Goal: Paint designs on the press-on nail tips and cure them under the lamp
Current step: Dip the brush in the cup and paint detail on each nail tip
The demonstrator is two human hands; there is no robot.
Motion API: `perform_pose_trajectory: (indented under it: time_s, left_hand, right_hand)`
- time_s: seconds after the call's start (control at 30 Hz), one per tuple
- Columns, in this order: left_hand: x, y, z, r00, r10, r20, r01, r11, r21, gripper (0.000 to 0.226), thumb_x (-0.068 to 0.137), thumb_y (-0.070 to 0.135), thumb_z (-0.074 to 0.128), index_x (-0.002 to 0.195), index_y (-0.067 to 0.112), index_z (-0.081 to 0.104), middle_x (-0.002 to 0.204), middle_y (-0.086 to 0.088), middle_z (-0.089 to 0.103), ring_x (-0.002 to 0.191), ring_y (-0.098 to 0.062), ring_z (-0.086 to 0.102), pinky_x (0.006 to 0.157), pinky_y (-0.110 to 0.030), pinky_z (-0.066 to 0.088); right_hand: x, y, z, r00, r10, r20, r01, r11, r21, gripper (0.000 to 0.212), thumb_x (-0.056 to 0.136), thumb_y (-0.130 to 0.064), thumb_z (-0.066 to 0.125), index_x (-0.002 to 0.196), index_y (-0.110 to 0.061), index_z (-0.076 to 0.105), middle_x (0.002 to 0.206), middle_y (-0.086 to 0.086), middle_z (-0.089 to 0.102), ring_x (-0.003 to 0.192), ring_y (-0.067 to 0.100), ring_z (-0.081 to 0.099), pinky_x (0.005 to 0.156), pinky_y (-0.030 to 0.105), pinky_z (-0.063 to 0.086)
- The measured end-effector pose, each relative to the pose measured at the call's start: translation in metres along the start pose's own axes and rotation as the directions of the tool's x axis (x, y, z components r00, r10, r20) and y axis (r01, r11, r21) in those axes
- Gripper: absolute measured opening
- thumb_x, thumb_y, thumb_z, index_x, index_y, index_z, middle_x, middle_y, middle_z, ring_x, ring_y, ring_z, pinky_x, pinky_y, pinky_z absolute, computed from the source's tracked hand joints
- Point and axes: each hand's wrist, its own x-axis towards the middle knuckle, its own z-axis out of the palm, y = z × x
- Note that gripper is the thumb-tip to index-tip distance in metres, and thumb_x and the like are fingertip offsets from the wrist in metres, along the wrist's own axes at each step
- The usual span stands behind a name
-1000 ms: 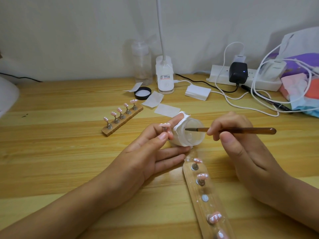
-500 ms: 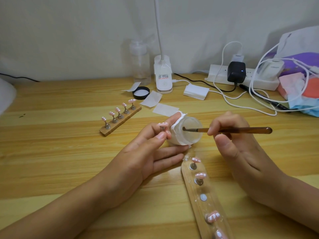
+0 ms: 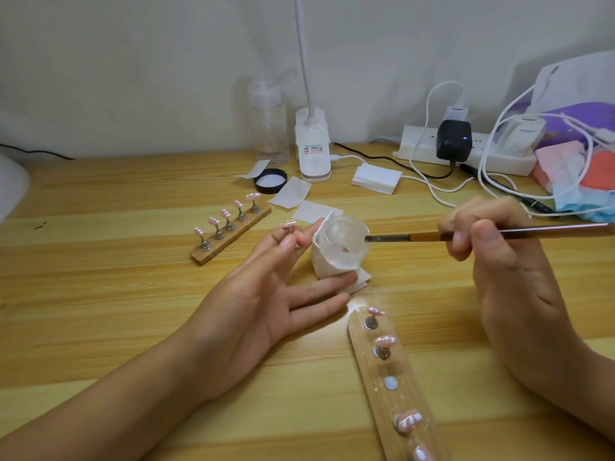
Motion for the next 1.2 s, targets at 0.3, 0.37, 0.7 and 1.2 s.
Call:
perform_pose_trajectory:
  time_s: [0.3,0.37,0.7,1.2]
  left_hand:
    - [0.000,0.000,0.000,1.000,-0.006,-0.017,0.006,1.000,-0.007,0.013,0.089,0.029,0.056,0.095,0.019,0.051,0.142,0.006,0.054,0.117,-0.045,0.059,0.097,-0.051,0.049]
    - [-0.001,-0.001,0.000,1.000,0.000,-0.007,0.000,1.000,0.018,0.010,0.089,0.028,0.056,0.095,0.020,0.053,0.142,0.008,0.054,0.117,-0.044,0.060,0.097,-0.050,0.050]
    - [-0.001,0.000,0.001,1.000,-0.006,-0.005,0.006,1.000,0.003,0.007,0.090,0.026,0.053,0.093,0.020,0.055,0.142,0.009,0.054,0.117,-0.043,0.060,0.099,-0.050,0.048]
    - [-0.001,-0.009,0.004,0.909,0.290,-0.298,-0.227,0.946,0.230,0.011,0.080,0.027,0.065,0.078,0.036,0.071,0.093,0.013,0.065,0.057,-0.002,0.048,0.050,-0.016,0.042]
  right_hand:
    - [0.007,0.004,-0.010,0.973,0.199,-0.115,-0.166,0.955,0.246,0.021,0.084,-0.022,0.047,0.089,-0.035,0.063,0.078,-0.011,0.053,0.075,0.010,0.049,0.073,0.018,0.043]
    - [0.009,0.007,-0.012,0.952,0.275,-0.134,-0.231,0.933,0.278,0.021,0.086,-0.020,0.048,0.090,-0.033,0.065,0.073,-0.009,0.056,0.072,0.011,0.052,0.067,0.018,0.045]
    - [0.013,0.011,-0.009,0.877,0.452,-0.160,-0.399,0.873,0.280,0.029,0.088,-0.019,0.043,0.082,-0.036,0.066,0.066,-0.006,0.060,0.069,0.008,0.056,0.063,0.020,0.044]
    - [0.015,0.010,-0.011,0.857,0.472,-0.207,-0.339,0.819,0.463,0.017,0.094,-0.012,0.041,0.091,-0.020,0.057,0.065,-0.010,0.057,0.064,0.006,0.055,0.060,0.018,0.046]
